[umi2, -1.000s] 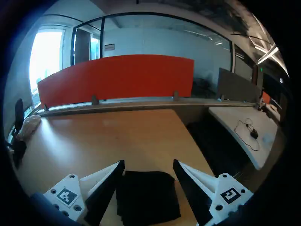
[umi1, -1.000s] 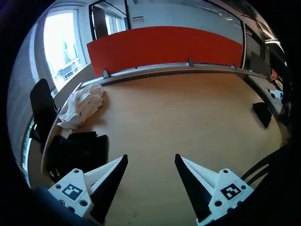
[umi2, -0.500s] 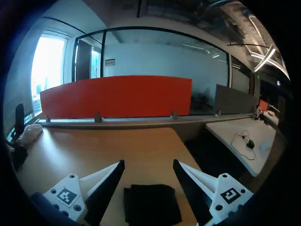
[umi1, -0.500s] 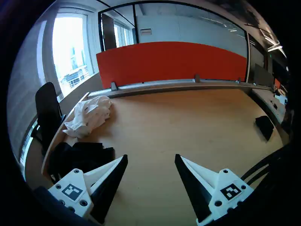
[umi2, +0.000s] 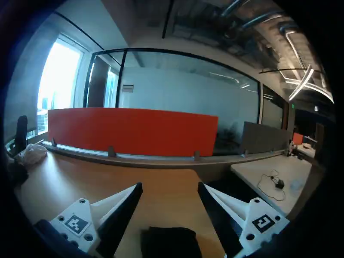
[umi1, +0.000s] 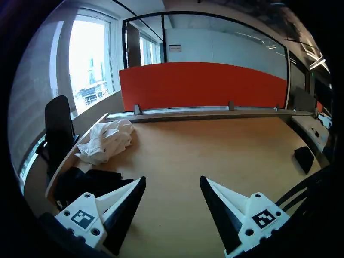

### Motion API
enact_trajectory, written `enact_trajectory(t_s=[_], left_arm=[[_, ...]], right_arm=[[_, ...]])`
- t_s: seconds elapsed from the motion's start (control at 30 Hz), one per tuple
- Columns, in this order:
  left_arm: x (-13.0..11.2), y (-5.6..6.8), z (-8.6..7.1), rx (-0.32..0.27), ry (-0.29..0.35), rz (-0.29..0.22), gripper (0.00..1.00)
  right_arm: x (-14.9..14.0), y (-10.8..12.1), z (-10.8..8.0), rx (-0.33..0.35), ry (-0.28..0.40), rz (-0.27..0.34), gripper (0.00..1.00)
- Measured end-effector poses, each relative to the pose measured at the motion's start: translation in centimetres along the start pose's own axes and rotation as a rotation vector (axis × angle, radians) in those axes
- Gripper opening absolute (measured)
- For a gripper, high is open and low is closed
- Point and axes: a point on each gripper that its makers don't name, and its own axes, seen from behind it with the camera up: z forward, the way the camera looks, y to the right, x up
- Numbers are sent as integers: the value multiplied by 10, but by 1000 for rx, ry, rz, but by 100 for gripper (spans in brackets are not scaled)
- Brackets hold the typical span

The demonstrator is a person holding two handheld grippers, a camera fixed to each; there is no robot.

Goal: Fold towel

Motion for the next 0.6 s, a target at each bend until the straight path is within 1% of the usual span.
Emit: enact_trajectory(t_s=[0.1, 0.37, 0.47, 0.6], left_arm=[[9, -4, 2, 13, 31, -6, 93], [38, -15, 7, 34, 124, -14, 93], [49, -19, 8, 36, 155, -27, 93], [63, -22, 9, 35, 195, -41, 93]], right_arm=[[8, -3, 0, -10, 14, 7, 100], [27, -22, 0, -4, 48, 15, 100], [36, -33, -1, 4, 63, 18, 100], [52, -56, -4, 30, 86, 25, 100]])
